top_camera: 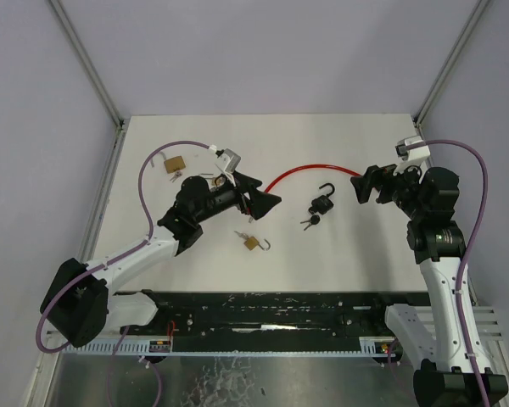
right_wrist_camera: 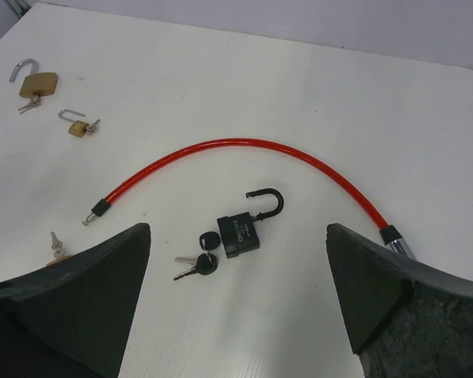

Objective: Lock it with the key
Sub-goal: Pick up the lock from the center of the board.

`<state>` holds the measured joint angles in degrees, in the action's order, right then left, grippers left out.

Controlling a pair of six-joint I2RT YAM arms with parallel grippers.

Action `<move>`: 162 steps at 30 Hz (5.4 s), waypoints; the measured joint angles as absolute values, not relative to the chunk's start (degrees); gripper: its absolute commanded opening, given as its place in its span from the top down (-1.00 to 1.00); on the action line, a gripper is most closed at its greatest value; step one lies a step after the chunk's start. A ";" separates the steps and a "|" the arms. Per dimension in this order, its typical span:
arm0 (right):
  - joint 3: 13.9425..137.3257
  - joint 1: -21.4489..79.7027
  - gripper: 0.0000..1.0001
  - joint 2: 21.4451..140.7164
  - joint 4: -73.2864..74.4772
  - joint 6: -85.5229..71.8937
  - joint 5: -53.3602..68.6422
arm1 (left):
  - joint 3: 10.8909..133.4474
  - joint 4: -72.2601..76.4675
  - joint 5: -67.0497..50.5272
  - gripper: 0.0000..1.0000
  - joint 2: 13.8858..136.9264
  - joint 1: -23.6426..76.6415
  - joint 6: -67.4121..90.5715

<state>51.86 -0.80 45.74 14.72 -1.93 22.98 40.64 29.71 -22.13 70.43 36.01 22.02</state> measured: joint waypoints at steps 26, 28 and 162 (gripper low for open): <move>45.69 -0.75 -0.98 48.56 14.79 15.59 36.32 | 51.55 19.66 -2.52 -1.00 83.90 53.58 18.37; 46.39 -0.75 -0.99 50.43 16.03 16.45 35.88 | 52.14 19.64 -1.93 -1.00 87.24 53.56 18.39; 52.05 -6.81 -0.72 61.49 25.39 13.93 52.40 | 62.50 11.29 -14.66 0.99 98.94 53.58 -12.10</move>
